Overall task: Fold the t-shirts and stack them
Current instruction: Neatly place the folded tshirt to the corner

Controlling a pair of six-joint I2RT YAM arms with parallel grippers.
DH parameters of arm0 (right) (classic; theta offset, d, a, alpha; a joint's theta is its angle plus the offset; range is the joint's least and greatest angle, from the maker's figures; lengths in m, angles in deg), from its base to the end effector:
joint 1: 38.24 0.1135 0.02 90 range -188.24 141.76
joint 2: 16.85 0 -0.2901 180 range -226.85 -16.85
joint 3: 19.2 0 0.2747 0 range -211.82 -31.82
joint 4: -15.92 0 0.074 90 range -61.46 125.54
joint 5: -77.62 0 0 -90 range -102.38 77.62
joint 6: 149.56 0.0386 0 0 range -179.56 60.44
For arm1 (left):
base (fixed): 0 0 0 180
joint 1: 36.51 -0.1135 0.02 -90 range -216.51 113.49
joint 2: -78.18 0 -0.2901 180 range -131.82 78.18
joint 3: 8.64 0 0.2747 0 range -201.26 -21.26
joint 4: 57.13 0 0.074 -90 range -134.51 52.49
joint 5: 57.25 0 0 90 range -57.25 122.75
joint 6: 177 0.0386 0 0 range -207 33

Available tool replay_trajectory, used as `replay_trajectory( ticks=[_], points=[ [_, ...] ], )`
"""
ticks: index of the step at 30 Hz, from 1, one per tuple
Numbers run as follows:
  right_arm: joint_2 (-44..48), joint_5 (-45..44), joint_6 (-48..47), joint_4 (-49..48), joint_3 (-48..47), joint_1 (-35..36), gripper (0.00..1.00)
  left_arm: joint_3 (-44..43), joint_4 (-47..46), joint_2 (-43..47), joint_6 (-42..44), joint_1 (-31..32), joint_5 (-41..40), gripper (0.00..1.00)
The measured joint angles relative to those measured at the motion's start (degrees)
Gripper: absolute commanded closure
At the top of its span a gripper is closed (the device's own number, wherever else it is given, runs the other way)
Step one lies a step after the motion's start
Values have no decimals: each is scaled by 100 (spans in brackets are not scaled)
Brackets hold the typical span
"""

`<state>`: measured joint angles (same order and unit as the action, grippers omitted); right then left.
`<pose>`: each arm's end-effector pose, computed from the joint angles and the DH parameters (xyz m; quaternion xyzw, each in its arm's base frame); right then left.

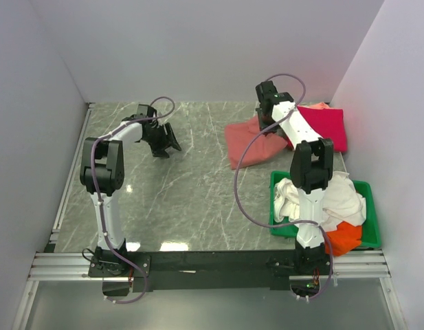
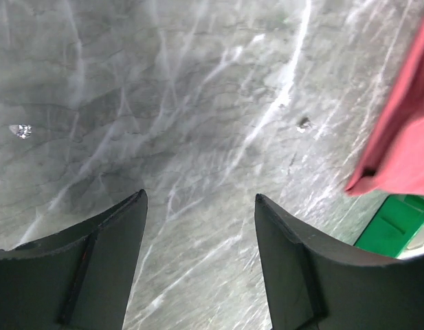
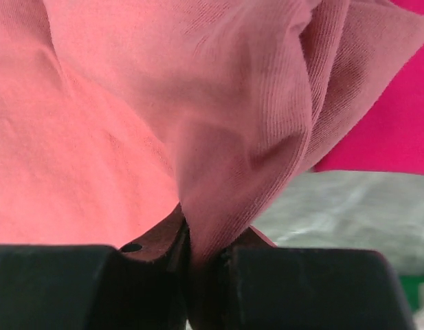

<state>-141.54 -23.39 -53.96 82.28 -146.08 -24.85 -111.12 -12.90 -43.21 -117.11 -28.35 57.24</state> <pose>0.4962 0.1106 0.2618 -0.0445 0.9694 -0.0555 0.2349 0.4731 -0.0840 0.1748 -0.1326 0.9425 -0.2693 0.1468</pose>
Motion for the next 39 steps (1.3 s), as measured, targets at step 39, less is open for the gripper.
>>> replay_trajectory(
  ticks=[39],
  points=[
    [-168, -1759, -1209, -140, -1561, -984, 100, 142, -232, -31, -256, -136, 20, 32]
  ],
)
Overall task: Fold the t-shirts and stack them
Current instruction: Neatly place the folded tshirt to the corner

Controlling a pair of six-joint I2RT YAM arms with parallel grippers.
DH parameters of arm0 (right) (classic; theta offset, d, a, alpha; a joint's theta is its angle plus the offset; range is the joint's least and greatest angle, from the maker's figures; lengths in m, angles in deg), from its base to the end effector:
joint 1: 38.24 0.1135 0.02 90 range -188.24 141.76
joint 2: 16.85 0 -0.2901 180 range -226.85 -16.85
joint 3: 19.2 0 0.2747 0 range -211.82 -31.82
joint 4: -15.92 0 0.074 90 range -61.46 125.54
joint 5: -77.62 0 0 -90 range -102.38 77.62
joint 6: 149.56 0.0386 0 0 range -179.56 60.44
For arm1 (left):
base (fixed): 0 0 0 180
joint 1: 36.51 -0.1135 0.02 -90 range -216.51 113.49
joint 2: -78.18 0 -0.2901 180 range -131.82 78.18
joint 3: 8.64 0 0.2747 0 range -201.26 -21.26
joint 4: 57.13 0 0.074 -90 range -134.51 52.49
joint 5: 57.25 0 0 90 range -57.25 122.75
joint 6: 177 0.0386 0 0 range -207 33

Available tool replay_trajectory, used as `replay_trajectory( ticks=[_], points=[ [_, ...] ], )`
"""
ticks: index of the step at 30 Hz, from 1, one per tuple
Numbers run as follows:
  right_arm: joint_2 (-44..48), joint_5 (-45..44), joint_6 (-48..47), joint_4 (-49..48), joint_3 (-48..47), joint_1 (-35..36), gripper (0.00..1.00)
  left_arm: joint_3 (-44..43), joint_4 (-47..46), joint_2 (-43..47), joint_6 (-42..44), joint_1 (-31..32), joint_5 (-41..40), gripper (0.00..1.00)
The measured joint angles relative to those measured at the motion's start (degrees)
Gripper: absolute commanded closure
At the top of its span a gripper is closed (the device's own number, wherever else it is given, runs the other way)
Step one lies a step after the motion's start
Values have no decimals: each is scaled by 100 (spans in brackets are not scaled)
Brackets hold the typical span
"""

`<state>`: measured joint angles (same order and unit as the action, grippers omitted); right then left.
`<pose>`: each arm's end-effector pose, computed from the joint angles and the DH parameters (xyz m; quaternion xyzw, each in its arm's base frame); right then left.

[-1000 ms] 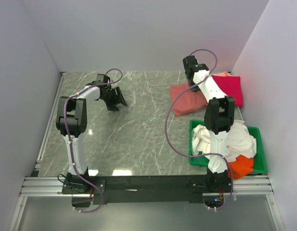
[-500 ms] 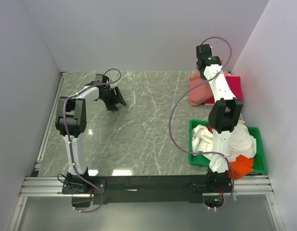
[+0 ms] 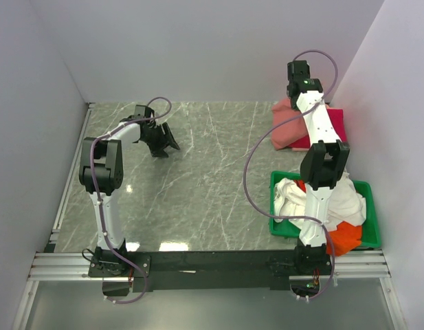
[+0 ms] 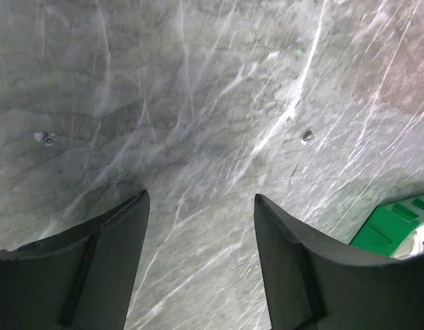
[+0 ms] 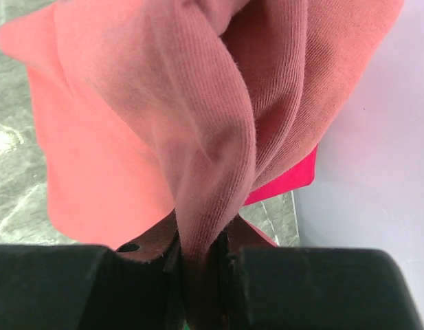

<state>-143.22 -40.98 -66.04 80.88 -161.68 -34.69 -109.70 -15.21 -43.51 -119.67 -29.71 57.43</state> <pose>0.5271 0.0142 0.3421 0.0072 0.9113 -0.2399 0.3345 0.4745 -0.0728 0.1668 -0.1630 0.9363 -0.2737 0.1481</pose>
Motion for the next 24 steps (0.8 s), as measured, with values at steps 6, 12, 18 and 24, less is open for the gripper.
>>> replay_trajectory(
  ticks=[6, 12, 18, 24],
  points=[
    [0, 74, -2, 0, 0, -173, 100, -74, 28, -52, 2, -4, 11, 32],
    [2, 136, -2, 0, -42, -210, 100, -94, 39, -76, 0, -15, 55, 32],
    [101, 221, -2, 0, -55, -221, 100, -94, 35, -79, 0, -15, 76, 32],
    [278, 315, 0, 0, -63, -260, 100, -94, 24, -83, -15, -24, 98, 32]
  ],
)
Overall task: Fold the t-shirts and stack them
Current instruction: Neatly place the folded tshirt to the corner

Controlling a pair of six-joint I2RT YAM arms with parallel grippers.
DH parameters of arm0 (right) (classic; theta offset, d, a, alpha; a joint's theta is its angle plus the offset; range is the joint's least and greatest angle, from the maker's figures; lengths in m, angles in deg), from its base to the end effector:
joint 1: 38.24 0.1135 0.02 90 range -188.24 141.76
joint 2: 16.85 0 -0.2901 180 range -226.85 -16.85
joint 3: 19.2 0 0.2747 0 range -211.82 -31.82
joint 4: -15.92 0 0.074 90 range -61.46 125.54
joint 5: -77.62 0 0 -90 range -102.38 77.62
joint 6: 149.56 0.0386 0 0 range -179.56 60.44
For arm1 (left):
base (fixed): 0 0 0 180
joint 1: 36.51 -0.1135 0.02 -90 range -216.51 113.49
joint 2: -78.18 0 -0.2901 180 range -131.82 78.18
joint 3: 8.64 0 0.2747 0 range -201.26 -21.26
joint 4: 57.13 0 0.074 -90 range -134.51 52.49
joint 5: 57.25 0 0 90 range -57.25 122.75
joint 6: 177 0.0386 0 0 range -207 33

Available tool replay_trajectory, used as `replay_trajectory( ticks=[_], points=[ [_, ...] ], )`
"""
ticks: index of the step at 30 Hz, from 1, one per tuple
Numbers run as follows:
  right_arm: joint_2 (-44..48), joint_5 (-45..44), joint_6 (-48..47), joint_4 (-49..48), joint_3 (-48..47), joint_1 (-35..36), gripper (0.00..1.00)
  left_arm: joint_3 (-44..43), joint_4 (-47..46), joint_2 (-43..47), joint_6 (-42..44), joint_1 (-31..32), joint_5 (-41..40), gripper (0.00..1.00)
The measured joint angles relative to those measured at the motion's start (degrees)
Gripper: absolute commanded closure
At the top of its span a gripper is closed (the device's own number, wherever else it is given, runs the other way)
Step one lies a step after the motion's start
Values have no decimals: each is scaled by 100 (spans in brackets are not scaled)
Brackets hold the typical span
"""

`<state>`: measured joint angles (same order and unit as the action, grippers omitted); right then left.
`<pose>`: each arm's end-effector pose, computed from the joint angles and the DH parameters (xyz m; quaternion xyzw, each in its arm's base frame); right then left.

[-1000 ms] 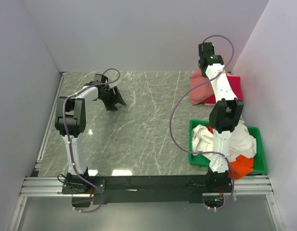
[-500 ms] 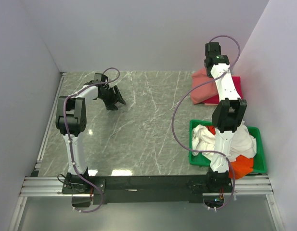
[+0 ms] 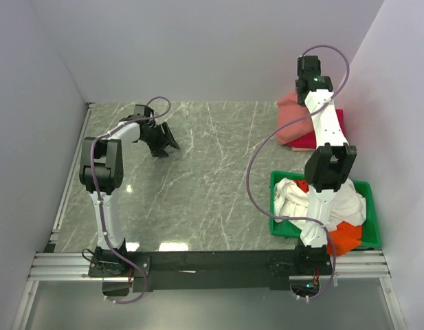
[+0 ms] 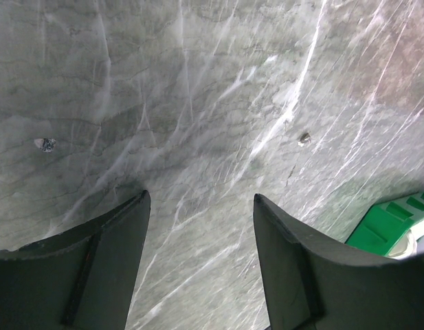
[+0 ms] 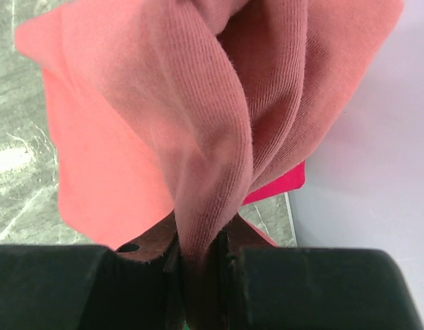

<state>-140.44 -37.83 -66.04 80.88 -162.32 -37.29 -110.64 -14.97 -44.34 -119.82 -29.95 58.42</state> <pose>0.5160 -0.0080 0.3694 0.0249 0.9061 -0.2214 0.3596 0.4781 -0.0718 0.1652 -0.1641 0.9346 -0.2808 0.1441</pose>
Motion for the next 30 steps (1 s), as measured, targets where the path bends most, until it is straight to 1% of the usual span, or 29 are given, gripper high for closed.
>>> replay_trajectory(
  ticks=[8, 23, 30],
  points=[
    [66, 92, -2, 0, -2, -61, 100, 0, -26, -9, -90, 0, 7, 32],
    [44, 240, -4, -109, 4, -549, 100, 9, -63, -11, -103, -2, 39, 32],
    [-308, 236, -9, -339, 11, -643, 100, 7, -59, -11, -76, 0, 39, 32]
  ],
)
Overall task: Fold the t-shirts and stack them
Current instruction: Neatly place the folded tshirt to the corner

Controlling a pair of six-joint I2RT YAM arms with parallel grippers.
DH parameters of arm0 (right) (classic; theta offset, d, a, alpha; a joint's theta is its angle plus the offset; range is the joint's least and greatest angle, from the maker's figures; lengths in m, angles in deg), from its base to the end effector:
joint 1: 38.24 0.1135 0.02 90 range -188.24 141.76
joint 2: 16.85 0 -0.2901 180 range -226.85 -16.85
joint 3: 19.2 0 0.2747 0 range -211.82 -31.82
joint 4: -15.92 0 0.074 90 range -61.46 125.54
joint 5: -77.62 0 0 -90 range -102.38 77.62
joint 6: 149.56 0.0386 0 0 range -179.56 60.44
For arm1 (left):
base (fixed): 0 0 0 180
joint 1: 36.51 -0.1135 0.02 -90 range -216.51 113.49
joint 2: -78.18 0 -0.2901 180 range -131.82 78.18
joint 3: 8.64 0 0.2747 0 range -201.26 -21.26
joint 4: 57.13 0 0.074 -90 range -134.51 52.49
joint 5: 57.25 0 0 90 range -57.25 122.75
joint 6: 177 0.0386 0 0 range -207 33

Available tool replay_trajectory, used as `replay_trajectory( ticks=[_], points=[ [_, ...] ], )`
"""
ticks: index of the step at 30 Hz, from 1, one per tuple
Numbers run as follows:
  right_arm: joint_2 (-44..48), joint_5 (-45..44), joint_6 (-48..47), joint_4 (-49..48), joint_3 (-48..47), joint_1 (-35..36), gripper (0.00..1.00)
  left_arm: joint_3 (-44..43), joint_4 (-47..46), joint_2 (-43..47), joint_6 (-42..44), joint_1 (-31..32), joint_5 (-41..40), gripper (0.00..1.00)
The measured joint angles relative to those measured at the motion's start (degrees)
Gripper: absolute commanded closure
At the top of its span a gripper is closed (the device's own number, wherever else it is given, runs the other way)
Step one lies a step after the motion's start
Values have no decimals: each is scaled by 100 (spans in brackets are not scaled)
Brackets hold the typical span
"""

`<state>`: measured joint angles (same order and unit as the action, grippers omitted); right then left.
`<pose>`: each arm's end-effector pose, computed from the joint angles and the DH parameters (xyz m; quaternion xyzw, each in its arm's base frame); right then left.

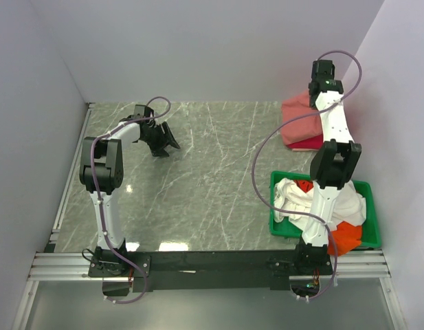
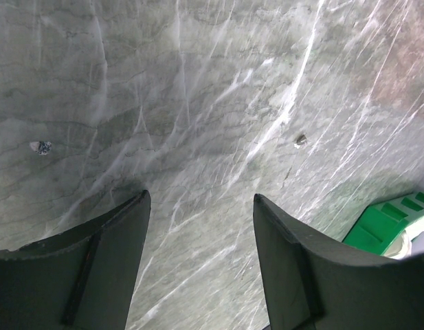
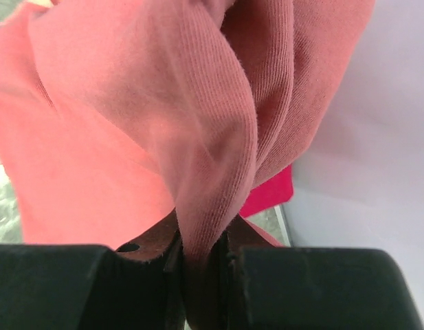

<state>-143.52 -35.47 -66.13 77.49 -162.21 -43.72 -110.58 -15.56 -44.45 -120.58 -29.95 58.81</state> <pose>0.5301 -0.0661 0.3457 0.0676 0.9066 -0.2232 0.3516 0.4789 -0.0721 0.1646 -0.1684 0.9323 -0.2857 0.1443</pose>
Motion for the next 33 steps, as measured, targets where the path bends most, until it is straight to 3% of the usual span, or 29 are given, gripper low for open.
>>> replay_trajectory(
  ticks=[9, 11, 13, 16, 25, 33],
  points=[
    [-673, -538, -37, -275, 24, -74, 98, 2, 24, 24, 118, 0, -44, 32],
    [-704, -697, -42, -334, 33, -87, 75, 2, 48, 35, 151, 0, -59, 32],
    [-710, -898, -44, -420, 31, -90, 33, 2, 83, 44, 177, 0, -90, 32],
    [-710, -1325, -66, -614, 31, -96, 21, 0, 136, 68, 256, 0, -142, 32],
    [-511, -1921, 125, -1060, 699, -109, 16, 2, 284, 175, 393, 0, -254, 31],
    [758, -1644, 595, -1215, 1958, 164, 15, 188, 175, 837, 391, 0, -345, 31]
  ],
)
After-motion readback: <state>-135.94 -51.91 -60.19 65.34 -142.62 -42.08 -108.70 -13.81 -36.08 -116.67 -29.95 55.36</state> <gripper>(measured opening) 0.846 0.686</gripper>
